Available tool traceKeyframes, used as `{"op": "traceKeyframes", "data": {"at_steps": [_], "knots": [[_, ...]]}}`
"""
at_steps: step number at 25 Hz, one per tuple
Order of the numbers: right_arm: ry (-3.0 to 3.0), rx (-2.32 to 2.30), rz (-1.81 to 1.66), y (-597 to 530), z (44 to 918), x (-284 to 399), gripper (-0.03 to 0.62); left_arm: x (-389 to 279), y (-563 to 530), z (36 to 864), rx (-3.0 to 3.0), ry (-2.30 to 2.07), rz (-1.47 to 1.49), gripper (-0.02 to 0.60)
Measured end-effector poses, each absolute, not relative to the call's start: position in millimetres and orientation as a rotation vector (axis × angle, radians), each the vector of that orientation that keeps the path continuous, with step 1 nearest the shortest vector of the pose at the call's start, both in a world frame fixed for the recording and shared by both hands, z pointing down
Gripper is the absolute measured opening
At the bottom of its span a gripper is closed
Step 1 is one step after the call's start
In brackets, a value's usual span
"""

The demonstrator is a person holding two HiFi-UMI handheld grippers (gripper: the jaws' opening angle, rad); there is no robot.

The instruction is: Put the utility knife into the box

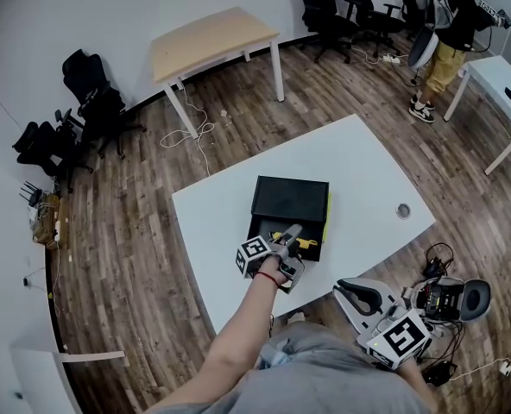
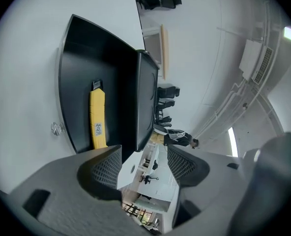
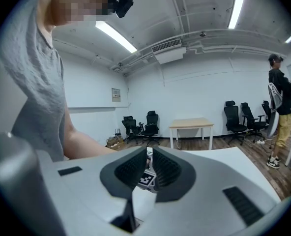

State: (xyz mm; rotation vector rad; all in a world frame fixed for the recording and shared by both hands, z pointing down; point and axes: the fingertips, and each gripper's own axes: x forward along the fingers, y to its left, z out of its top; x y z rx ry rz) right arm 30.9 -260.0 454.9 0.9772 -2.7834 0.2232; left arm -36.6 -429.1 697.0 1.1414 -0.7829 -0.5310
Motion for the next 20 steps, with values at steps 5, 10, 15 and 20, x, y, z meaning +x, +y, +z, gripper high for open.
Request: {"op": "traceKeyframes", "data": {"at_steps": [5,10,15,20], "knots": [[-2.784,0.971,0.219,-254.5,454.1,33.0,0.032,-34.7,-422.1,688.6,1.194,-0.766,-0.538,0.281],[-2.788,0.961,0.212,-247.8,453.8,33.9,0.032,-27.5,-402.2,686.7,1.254,-0.739,-0.504,0.278],[-2.795,0.945,0.193,-239.7,453.2,35.3,0.032,-30.1,-380.9,692.9,1.262,-0.786,-0.471,0.074],[-2.794,0.934,0.191,-231.1,452.2,38.6,0.032,-26.4,-366.0,686.4,1.302,-0.769,-0.474,0.018]]}}
